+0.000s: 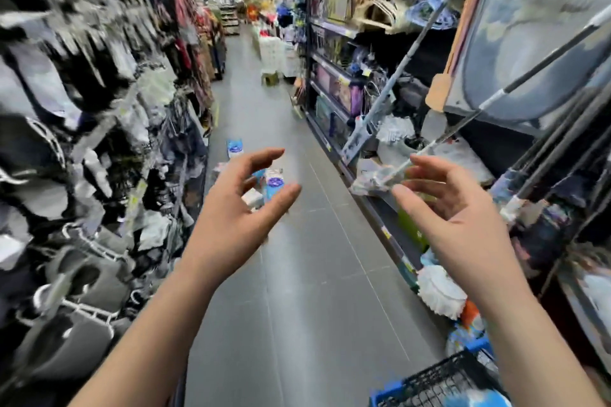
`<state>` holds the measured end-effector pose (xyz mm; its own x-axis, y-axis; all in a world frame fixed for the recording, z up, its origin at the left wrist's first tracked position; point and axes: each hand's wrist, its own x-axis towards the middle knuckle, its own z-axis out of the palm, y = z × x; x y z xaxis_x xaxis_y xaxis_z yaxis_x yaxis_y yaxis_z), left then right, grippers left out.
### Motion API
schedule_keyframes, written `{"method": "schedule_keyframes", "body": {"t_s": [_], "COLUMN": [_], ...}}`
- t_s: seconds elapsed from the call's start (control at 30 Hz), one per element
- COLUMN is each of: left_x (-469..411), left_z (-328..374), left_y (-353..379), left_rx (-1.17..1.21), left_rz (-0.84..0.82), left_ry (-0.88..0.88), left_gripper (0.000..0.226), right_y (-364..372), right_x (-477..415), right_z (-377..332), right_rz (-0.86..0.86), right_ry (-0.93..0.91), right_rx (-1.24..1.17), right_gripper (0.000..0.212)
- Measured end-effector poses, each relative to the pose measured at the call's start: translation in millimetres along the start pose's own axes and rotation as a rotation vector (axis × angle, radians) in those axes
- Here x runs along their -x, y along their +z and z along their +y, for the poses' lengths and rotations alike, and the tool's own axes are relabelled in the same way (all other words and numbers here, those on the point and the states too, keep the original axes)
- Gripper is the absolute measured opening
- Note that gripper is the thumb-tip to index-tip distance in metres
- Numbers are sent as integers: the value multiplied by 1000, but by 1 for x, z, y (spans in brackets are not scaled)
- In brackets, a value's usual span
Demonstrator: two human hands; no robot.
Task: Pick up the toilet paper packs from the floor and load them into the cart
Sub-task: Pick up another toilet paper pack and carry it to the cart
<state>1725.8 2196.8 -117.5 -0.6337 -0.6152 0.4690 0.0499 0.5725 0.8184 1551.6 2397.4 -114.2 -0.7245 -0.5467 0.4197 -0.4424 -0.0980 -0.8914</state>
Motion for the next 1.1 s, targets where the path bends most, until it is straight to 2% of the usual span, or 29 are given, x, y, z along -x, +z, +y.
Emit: {"method": "schedule_keyframes", "body": {"t_s": [0.3,0.47,0.63,0.83,1.1], "left_x": [-103,-162,-210,-277,-396], "left_z": [-79,-115,-149,-194,-259], "left_y": [-94,-122,-125,-119,-84], "left_rx": [-1,0,47,4,-60], "left_rz": [128,124,85,105,131], "left_ry": [-60,-58,-119,-113,-126], "left_gripper": [46,40,37,42,44], "right_y": [130,185,228,272,311], "right_x": [-121,-182,-232,-302,-437], "right_z": [8,16,42,97,164], "right_rz": [-73,-76,-73,-110,-166], "right_ry": [-42,-55,-12,12,5], "right_rx": [-16,-51,-124,-177,-210], "right_gripper": [45,37,37,35,33]}}
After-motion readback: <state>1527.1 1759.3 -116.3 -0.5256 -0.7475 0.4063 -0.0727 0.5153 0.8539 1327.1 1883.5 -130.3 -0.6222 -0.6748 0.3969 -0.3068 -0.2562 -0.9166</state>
